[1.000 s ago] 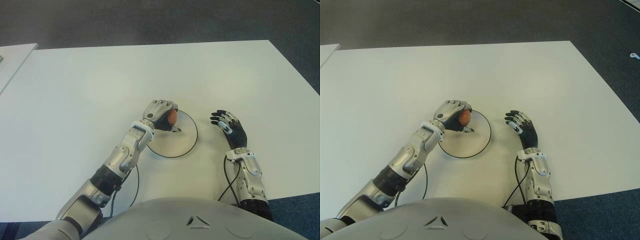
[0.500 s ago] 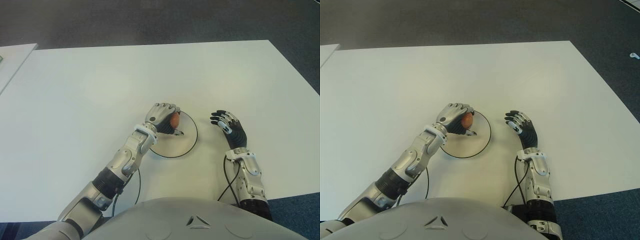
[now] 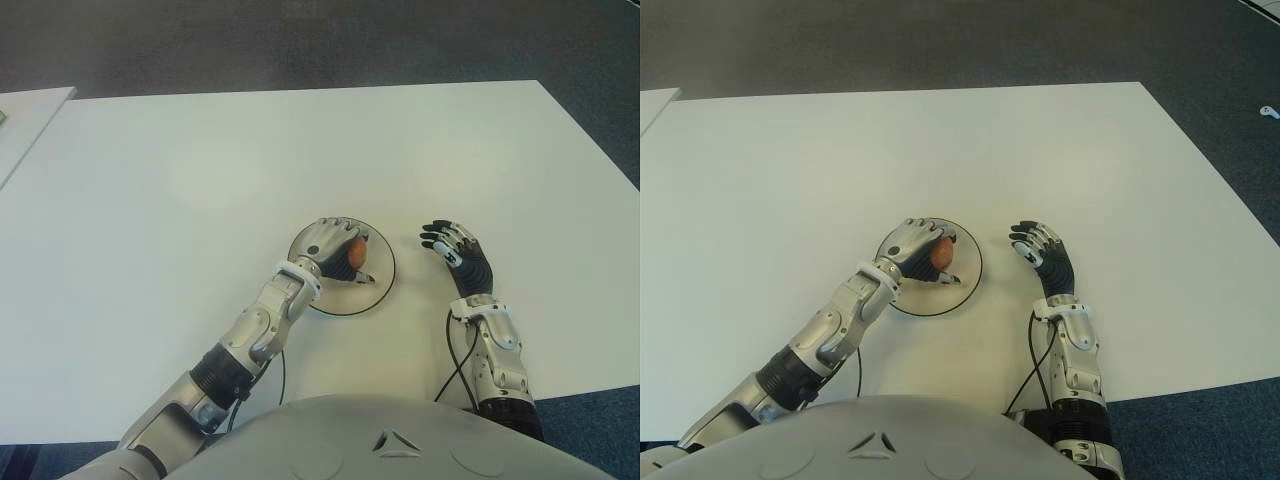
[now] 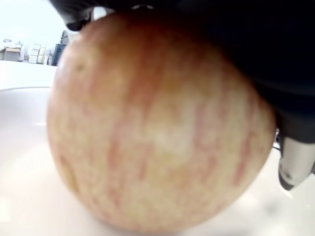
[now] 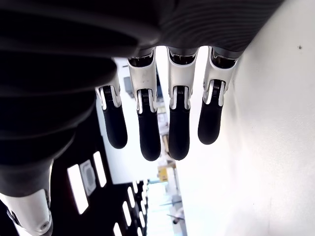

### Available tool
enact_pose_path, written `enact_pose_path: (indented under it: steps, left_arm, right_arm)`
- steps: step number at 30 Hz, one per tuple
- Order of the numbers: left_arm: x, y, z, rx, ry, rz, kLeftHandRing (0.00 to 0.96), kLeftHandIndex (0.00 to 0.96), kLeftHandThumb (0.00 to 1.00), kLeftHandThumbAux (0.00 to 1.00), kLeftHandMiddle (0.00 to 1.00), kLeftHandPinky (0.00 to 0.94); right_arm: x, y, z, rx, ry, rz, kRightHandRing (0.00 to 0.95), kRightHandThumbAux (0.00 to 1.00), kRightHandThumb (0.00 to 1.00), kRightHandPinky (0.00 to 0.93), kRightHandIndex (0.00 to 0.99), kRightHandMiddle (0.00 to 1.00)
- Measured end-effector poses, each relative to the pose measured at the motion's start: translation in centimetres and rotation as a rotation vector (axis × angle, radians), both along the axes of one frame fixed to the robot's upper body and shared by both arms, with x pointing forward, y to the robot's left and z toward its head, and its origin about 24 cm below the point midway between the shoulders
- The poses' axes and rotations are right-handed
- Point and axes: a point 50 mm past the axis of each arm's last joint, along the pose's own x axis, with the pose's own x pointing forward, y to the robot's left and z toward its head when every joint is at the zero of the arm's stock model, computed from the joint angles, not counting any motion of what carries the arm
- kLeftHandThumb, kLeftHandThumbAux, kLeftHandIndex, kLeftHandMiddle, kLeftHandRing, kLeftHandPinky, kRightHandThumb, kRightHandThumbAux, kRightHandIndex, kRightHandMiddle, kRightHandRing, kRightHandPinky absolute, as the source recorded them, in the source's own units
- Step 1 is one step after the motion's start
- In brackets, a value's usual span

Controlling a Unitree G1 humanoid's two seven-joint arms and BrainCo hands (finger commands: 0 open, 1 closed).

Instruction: Put the apples into the plate.

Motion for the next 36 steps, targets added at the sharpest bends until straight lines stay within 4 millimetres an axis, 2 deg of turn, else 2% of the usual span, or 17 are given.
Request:
enact_pose_path:
  steps: [3, 6, 7, 8, 10, 13, 16, 19, 36]
  left_arm:
    - [-0.09, -0.13, -0.04, 0.005, -0.001, -0.006, 0.837, 0.444, 0.747, 0.690, 0.843, 0.826]
    - [-0.06, -0.07, -0.02, 0.015, -0.021, 0.002, 0.795, 0.439, 0.732, 0.689, 0.808, 0.754]
    - [-0.03, -0.02, 0.01, 0.014, -0.029, 0.006, 0.563, 0.367, 0.587, 0.568, 0.583, 0.552]
    - [0.00, 0.03, 0.05, 0.013, -0.039, 0.011, 0.396, 0.294, 0.488, 0.486, 0.417, 0.406]
    - [0.06, 0.11, 0.11, 0.010, -0.054, 0.021, 0.232, 0.203, 0.395, 0.412, 0.252, 0.263]
    - [0.14, 0.23, 0.11, 0.018, -0.067, 0.036, 0.076, 0.073, 0.288, 0.330, 0.082, 0.086]
    - [0.20, 0.35, 0.01, 0.037, -0.070, 0.050, 0.024, 0.023, 0.218, 0.276, 0.026, 0.028]
    - [0.27, 0.50, -0.09, 0.058, -0.061, 0.063, 0.008, 0.007, 0.176, 0.239, 0.008, 0.009]
    - [0.27, 0.61, 0.28, 0.066, -0.056, 0.052, 0.000, 0.000, 0.075, 0.155, 0.000, 0.000]
  right_arm:
    - [0.02, 0.02, 0.01, -0.002, 0.000, 0.001, 0.343, 0.681, 0.295, 0.341, 0.321, 0.375]
    - [0.02, 0.03, -0.03, -0.006, 0.002, 0.002, 0.344, 0.680, 0.297, 0.339, 0.320, 0.376]
    - [0.03, 0.02, -0.03, -0.007, 0.002, 0.003, 0.345, 0.681, 0.296, 0.338, 0.316, 0.377]
    - [0.04, 0.02, -0.03, -0.008, 0.002, 0.003, 0.347, 0.682, 0.295, 0.338, 0.312, 0.377]
    - [0.08, 0.01, -0.04, -0.008, 0.003, 0.004, 0.348, 0.683, 0.293, 0.338, 0.309, 0.377]
    - [0.15, 0.00, -0.06, -0.009, 0.003, 0.007, 0.351, 0.685, 0.286, 0.338, 0.302, 0.376]
    - [0.19, -0.03, -0.06, -0.010, 0.004, 0.009, 0.354, 0.686, 0.275, 0.341, 0.297, 0.376]
    - [0.28, -0.05, -0.05, -0.011, 0.003, 0.011, 0.357, 0.685, 0.268, 0.346, 0.291, 0.375]
    - [0.48, -0.04, -0.05, -0.006, 0.006, 0.013, 0.355, 0.682, 0.270, 0.343, 0.292, 0.374]
